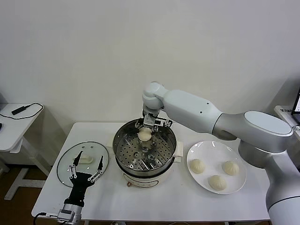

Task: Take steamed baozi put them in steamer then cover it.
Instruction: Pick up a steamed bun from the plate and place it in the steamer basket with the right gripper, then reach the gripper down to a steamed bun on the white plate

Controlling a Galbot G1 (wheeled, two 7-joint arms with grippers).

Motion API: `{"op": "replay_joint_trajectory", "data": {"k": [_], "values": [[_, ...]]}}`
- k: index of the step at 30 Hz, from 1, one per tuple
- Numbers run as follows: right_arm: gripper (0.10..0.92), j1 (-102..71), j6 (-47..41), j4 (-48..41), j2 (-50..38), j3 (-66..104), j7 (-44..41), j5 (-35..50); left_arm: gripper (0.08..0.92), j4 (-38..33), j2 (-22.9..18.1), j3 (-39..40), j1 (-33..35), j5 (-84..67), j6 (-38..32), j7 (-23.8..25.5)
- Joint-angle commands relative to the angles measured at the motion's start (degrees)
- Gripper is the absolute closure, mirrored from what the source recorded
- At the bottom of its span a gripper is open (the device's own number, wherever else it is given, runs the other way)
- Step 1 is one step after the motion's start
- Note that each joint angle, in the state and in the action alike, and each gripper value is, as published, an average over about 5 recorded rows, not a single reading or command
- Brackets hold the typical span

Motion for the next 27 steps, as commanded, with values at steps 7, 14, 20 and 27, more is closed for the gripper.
{"op": "replay_joint_trajectory", "data": {"k": [7, 14, 20, 27], "values": [[0.203, 6.2, -11.7, 8.9, -8.0, -0.2, -9.0, 22.1, 0.177, -0.1, 0.0, 0.0, -0.1, -0.1, 0.2, 0.0], [0.203, 19.4, -30.7, 15.4, -25.0, -9.1, -12.3, 41.8, 0.177, -0.7, 0.0, 0.2, 0.1, 0.2, 0.8, 0.0], [0.203, 22.9, -37.7, 16.2, -36.3, -18.9, -7.9, 50.3, 0.177, -0.7, -0.1, 0.8, 0.0, 0.4, 0.7, 0.0], [0.203, 17.4, -40.3, 20.0, -43.0, -26.2, -1.7, 50.9, 0.177, -0.9, 0.1, 1.0, -0.4, 0.5, 1.2, -0.1]]}}
